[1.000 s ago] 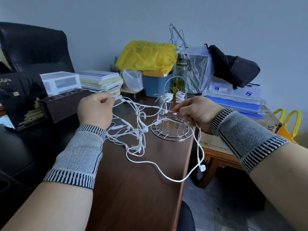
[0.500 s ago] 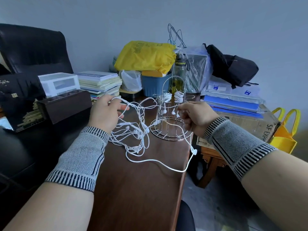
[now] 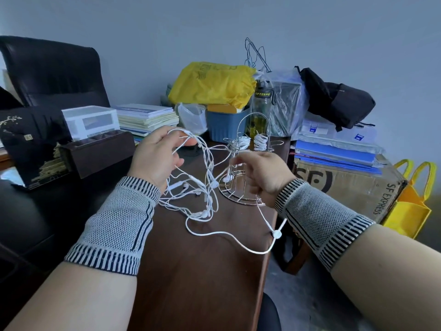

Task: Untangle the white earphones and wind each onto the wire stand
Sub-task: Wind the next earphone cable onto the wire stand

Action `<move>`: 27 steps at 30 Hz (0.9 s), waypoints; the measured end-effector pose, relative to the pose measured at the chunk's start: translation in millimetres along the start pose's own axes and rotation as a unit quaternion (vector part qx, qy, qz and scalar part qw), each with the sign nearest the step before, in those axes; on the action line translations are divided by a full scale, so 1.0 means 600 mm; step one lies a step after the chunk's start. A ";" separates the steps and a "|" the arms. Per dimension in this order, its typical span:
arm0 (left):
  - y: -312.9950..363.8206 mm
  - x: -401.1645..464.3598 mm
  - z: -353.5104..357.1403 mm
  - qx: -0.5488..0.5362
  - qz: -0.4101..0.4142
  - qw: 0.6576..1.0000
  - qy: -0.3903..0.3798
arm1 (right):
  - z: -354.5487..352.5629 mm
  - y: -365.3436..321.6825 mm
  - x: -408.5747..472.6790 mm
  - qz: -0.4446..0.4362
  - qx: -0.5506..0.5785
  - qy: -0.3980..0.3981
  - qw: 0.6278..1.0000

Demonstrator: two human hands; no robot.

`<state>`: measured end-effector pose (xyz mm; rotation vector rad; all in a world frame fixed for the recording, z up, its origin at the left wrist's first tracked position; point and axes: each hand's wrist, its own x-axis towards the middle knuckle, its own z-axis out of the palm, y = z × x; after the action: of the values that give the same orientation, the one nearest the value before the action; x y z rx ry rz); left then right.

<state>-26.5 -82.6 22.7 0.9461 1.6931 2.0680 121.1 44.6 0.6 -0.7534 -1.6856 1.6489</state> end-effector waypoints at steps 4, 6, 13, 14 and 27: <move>-0.025 0.018 -0.019 0.065 0.007 0.995 0.079 | -0.021 -0.024 0.005 -0.012 0.091 0.072 0.993; -0.032 0.018 -0.020 0.118 0.006 0.989 0.089 | -0.029 -0.032 0.008 -0.001 0.116 0.076 0.990; -0.041 0.018 -0.027 0.274 -0.009 0.959 0.071 | -0.046 -0.066 0.009 -0.028 0.127 0.066 0.989; -0.043 0.019 -0.029 0.299 -0.014 0.953 0.049 | -0.047 -0.071 0.008 -0.032 0.126 0.061 0.990; 0.004 -0.024 0.025 0.325 0.107 0.926 -0.161 | -0.021 -0.124 -0.021 -0.028 0.090 -0.081 0.992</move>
<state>-5.6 -80.7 22.3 1.6248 2.1916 1.3343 142.0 39.5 74.1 -0.4915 -1.6250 1.8343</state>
